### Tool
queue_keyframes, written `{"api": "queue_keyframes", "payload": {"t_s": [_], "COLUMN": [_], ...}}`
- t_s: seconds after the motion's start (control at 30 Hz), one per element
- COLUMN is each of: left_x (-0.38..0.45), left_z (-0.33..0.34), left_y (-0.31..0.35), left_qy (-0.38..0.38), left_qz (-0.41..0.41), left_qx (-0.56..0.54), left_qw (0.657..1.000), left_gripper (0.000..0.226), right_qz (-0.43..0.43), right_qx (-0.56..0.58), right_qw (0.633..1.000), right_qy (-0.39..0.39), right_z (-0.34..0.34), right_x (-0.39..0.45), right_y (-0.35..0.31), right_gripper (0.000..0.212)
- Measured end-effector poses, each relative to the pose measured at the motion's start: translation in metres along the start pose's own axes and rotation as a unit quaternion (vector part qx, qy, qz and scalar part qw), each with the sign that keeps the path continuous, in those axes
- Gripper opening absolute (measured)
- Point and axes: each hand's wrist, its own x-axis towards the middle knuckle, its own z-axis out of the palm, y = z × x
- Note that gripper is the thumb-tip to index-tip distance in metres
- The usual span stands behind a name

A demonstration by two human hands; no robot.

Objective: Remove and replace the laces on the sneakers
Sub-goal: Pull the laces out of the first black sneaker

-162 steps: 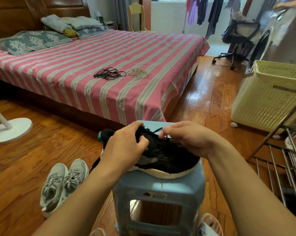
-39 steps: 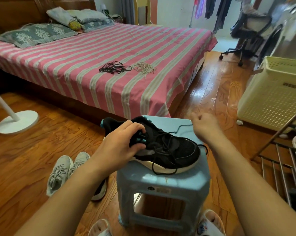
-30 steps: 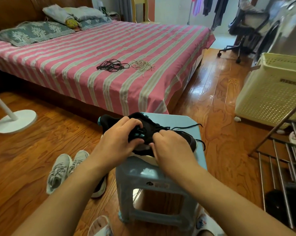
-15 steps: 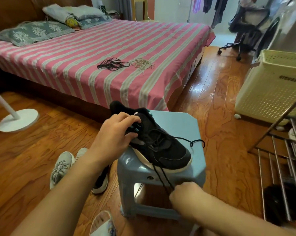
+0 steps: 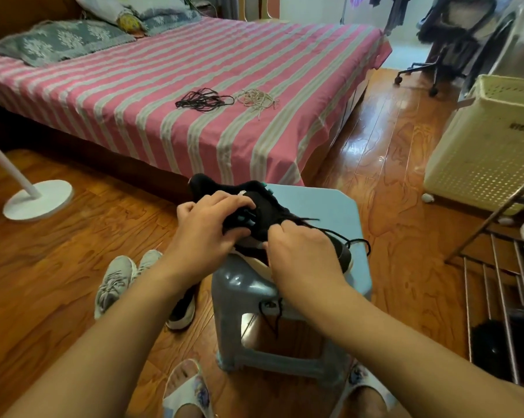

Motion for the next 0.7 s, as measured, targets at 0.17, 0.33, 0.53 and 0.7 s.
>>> {"api": "queue_keyframes", "payload": {"t_s": [0.17, 0.33, 0.53, 0.7], "left_x": [0.005, 0.008, 0.009, 0.012], "left_z": [-0.003, -0.005, -0.005, -0.003], "left_y": [-0.007, -0.010, -0.014, -0.021], "left_qy": [-0.029, -0.052, -0.062, -0.063], "left_qz": [-0.004, -0.005, 0.012, 0.027], "left_qx": [-0.078, -0.153, -0.149, -0.119], "left_qw": [0.997, 0.987, 0.987, 0.991], "left_gripper": [0.045, 0.048, 0.051, 0.047], "right_qz": [-0.240, -0.081, -0.087, -0.127], "right_qx": [0.182, 0.298, 0.224, 0.184], "right_qw": [0.894, 0.931, 0.970, 0.974], "right_qy": [-0.331, -0.194, -0.040, -0.015], "right_z": [-0.018, -0.015, 0.016, 0.004], "right_x": [-0.049, -0.014, 0.015, 0.011], "right_y": [-0.010, 0.039, 0.068, 0.076], "right_gripper": [0.038, 0.018, 0.019, 0.004]}}
